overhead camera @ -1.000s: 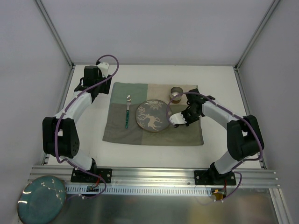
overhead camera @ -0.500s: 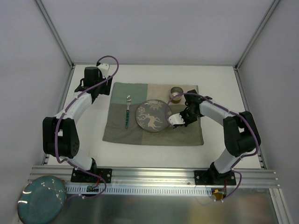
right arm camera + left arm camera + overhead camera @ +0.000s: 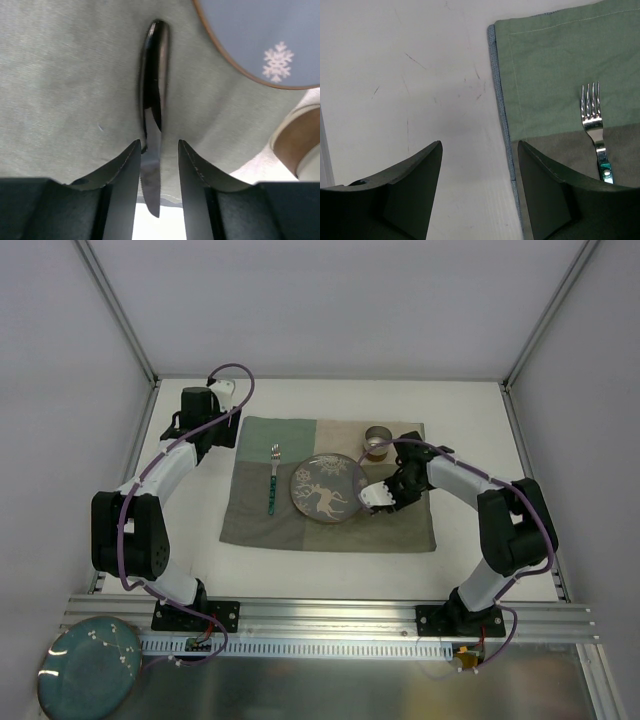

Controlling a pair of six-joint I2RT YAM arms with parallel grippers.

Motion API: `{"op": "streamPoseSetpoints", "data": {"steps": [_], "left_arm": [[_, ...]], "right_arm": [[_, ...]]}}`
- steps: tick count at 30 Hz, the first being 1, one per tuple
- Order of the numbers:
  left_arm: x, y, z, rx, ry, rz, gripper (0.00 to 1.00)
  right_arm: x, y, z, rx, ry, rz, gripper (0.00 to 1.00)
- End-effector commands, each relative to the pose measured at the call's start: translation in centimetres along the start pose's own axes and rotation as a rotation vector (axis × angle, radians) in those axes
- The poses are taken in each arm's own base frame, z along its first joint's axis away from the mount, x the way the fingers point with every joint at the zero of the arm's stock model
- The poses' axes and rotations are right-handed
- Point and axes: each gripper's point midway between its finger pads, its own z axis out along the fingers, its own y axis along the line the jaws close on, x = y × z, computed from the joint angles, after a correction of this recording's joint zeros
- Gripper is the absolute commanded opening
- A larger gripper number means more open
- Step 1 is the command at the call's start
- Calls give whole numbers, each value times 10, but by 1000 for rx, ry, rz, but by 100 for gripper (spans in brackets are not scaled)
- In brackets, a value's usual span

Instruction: Set the dinner table for one person

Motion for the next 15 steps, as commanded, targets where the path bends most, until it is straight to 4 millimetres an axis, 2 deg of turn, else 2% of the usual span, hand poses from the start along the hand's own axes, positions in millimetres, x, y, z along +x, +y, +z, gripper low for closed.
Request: {"op": "streamPoseSetpoints", "data": {"steps": [1,2,3,4,5,7,8,9,10,11,12,13,14,15], "left_arm": [[-20,3,-10,1,-79,-22,63],[-19,2,-9,6,-76,-22,63],[-18,2,-9,6,-75,-23,63],[-18,1,-9,6,-75,-31,63],[-19,1,-9,11,-76,-34,63],[-21,-1,-10,17,-81,-49,63],[-22,-1,-11,16,-86,-52,63],[-24,-1,-13,18,-92,-51,63],[-25,0,-15,13,-96,-58,63],[-24,0,-15,9,-95,-59,63],[-24,0,-18,8,-98,-62,63],[-22,1,-19,3,-96,-69,63],[-18,0,-19,4,-90,-71,63],[-18,-1,-21,5,-93,-73,63]], "right_arm": [[-19,-60,-34,147,18,-414,40],[-23,-94,-59,242,34,-370,42],[-25,-115,-77,308,38,-299,46],[-26,-131,-88,361,20,-109,48],[-30,-181,-142,519,31,-37,50],[-11,-223,-196,676,114,177,55],[5,-236,-187,686,123,374,59],[17,-268,-270,901,210,470,63],[27,-275,-290,956,229,550,63],[36,-277,-282,940,246,621,63],[37,-276,-307,1029,218,725,61],[38,-270,-307,1031,199,771,61],[29,-257,-330,1067,143,806,61],[23,-249,-329,1078,83,886,65]]}}
